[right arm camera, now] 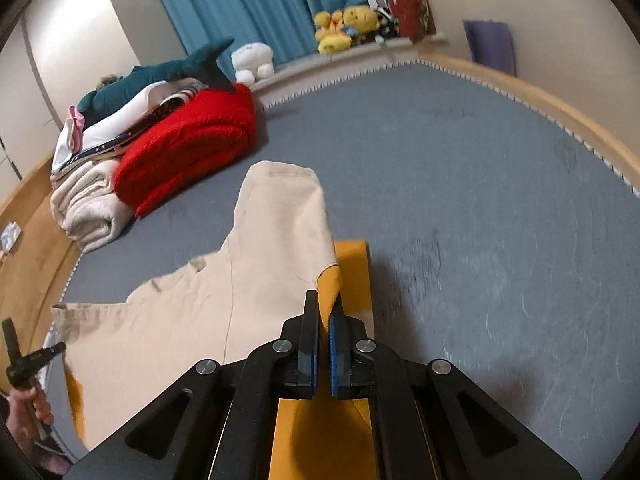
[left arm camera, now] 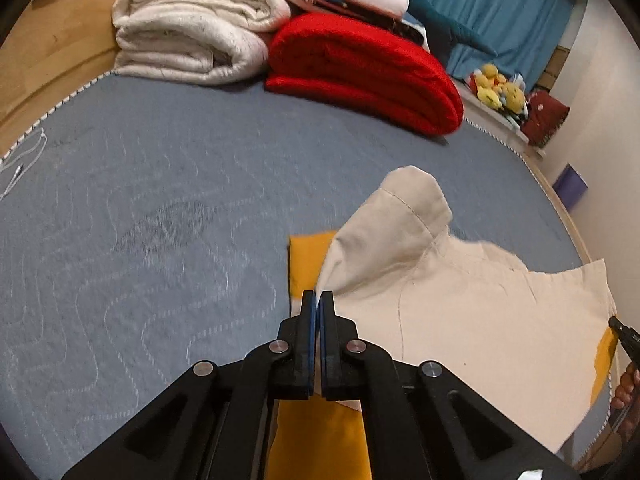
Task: Fold large clothes
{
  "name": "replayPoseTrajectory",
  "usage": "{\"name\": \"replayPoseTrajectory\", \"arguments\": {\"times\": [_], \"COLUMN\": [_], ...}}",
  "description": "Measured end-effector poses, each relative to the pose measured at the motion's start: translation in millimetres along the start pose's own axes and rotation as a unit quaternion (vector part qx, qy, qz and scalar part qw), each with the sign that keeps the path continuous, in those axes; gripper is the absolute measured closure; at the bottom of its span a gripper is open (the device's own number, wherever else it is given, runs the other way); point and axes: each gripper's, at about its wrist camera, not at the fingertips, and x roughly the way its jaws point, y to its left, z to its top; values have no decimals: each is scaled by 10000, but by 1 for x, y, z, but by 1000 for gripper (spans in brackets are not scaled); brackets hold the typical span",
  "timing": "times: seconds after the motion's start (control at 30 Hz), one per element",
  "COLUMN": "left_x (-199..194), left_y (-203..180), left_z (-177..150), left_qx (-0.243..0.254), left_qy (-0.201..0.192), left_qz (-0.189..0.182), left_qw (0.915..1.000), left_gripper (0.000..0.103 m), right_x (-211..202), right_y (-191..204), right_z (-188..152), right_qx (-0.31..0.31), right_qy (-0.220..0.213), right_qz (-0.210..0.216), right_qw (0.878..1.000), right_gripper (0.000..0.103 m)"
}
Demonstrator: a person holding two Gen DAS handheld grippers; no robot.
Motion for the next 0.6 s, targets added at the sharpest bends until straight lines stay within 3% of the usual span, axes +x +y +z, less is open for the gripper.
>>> {"name": "replayPoseTrajectory", "arguments": {"times": [0.1,0.23,0.37,0.47,0.6], "left_x": [12,56,95,104,101], "left_y": [1,9,16,11,14], "left_z": [9,9,3,6,21], "left_qx": [-70,-199,-228,-83,-250], "left_qy": [-103,267,633,599,310], "left_qz": [91,297,392,479,459], "left_qw": [9999,9990,9970,9970,9982], "left_gripper": [103,103,103,103,103], "right_x": [15,48,100,135,134], "right_y": [4,5,-4,-11,-4], "right_z": [9,17,11,3,25], "right_qx": [-19,61,39,48,136], "right_qy": [-55,69,700,1106,637], "right_qz": [-128,-320,-717,-953,-940], "right_qw": [9999,9994,9950,9893,9934], "right_gripper": [99,99,99,99,100]}}
